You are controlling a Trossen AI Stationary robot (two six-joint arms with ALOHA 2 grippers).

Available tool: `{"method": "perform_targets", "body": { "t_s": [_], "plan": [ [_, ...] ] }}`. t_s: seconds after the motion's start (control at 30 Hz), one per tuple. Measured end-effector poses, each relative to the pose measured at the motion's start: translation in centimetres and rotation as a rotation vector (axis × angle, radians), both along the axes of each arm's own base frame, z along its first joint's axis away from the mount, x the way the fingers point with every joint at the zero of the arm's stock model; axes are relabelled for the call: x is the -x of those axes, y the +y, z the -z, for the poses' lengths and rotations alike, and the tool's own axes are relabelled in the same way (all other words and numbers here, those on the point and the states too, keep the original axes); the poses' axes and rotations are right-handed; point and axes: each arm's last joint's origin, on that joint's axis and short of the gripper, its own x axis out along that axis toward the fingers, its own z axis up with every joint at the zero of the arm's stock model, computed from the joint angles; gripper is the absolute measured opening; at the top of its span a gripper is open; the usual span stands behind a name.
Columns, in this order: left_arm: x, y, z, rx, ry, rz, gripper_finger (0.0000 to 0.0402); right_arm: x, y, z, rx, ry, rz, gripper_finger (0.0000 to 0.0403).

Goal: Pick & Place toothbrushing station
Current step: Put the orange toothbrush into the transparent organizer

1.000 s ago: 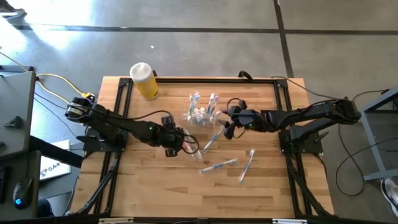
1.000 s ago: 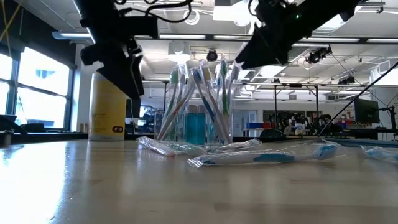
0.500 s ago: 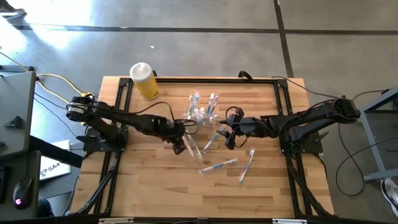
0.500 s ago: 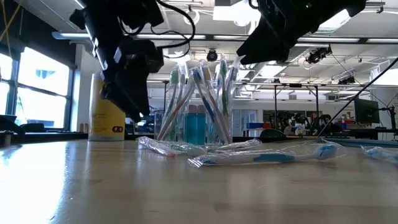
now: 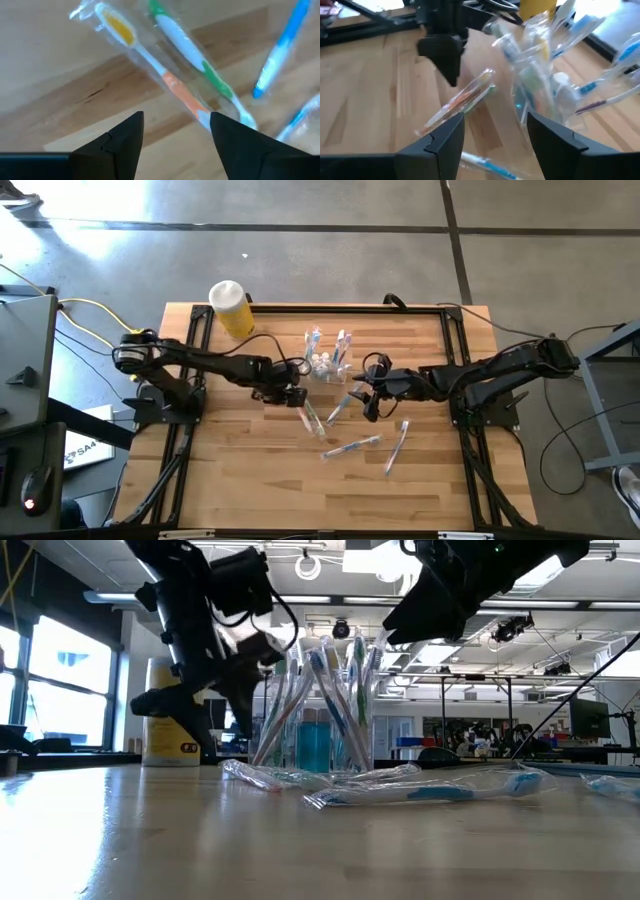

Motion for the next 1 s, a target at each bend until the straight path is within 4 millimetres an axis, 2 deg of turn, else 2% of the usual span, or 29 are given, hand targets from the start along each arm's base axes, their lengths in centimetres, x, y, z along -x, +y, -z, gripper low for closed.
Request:
{"method": "perform_targets", "body": {
  "t_s": [0.13,0.37,0.7,0.83,1.0],
  "plan": [
    [-0.9,0.0,1.2,0.067,-0.006,-0.103,0.0221,0.1,0.4,0.2,-0.01,0.024,-0.039,0.0207],
    [-2.0,0.2,3.2,0.15,0.017,-0.177,0.0221,0.7,1.8,0.9,0.013,0.08,-0.101,0.0207],
    [-2.4,1.1,3.7,0.173,-0.002,-0.187,0.0221,2.2,3.7,3.4,0.031,0.153,-0.184,0.0207],
    [-2.1,1.1,3.8,0.186,0.037,-0.201,0.0221,2.4,4.0,3.7,0.031,0.148,-0.197,0.0207],
    [-0.9,1.8,4.5,0.279,0.185,-0.297,0.0221,2.4,4.3,3.7,0.017,0.14,-0.196,0.0207]
  ]
}}
